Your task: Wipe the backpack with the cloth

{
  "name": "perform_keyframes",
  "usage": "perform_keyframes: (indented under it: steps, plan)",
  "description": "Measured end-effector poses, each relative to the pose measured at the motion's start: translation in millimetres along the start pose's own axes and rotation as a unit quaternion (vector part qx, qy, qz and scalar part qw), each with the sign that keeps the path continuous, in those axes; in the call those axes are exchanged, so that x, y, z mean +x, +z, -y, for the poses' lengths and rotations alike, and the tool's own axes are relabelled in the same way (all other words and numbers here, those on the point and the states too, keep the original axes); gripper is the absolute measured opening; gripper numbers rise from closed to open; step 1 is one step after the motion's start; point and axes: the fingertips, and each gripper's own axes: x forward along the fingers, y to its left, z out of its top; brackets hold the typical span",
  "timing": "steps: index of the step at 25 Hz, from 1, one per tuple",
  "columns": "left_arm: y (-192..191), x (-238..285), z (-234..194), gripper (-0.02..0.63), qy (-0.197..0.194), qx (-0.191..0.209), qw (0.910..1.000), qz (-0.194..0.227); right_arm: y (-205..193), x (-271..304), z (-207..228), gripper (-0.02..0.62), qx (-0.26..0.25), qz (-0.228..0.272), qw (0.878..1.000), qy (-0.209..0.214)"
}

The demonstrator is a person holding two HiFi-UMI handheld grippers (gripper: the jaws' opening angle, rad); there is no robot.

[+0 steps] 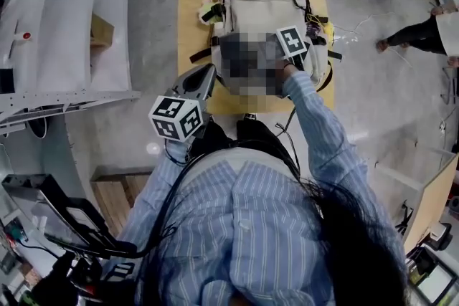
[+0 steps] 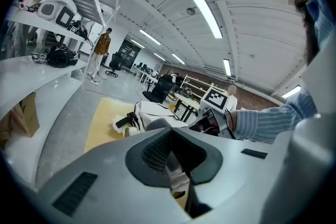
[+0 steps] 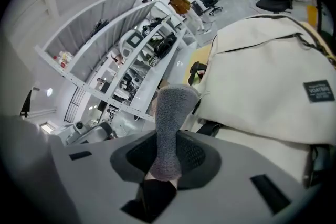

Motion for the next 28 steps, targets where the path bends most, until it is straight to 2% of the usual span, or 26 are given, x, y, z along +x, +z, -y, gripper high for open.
perform_keyframes:
  steps: [3,10,15,21,25,28]
  plan:
    - [-2.5,5.5,4.7,0.005,-0.007,0.002,1.0,-0.003,2.0,-18.9,10.5,0.094,0.02,0.02,1.0,0.0]
    - [-5.5,25.0,29.3,0.005,-0.029,0.015,0.9994,-0.014,-8.5,-81.3,47.1,0.094,0.018,0.03,0.998,-0.05]
    - [-7.6,39.2,48.9,0.005,-0.038,0.022,0.9988,-0.019,-22.2,-130.9,85.2,0.094,0.039,0.048,0.995,-0.08]
    - [-8.5,53.9,67.3,0.005,-0.039,0.024,0.9988,-0.02,-31.7,-187.3,116.2,0.094,0.099,0.099,0.988,-0.062]
    - [-12.6,64.3,81.8,0.005,-0.037,0.024,0.9989,-0.017,-51.1,-218.2,143.7,0.094,0.104,0.095,0.986,-0.085]
    - [-14.8,71.0,92.4,0.005,-0.032,0.022,0.9991,-0.014,-61.6,-236.4,157.7,0.094,0.118,0.097,0.985,-0.083]
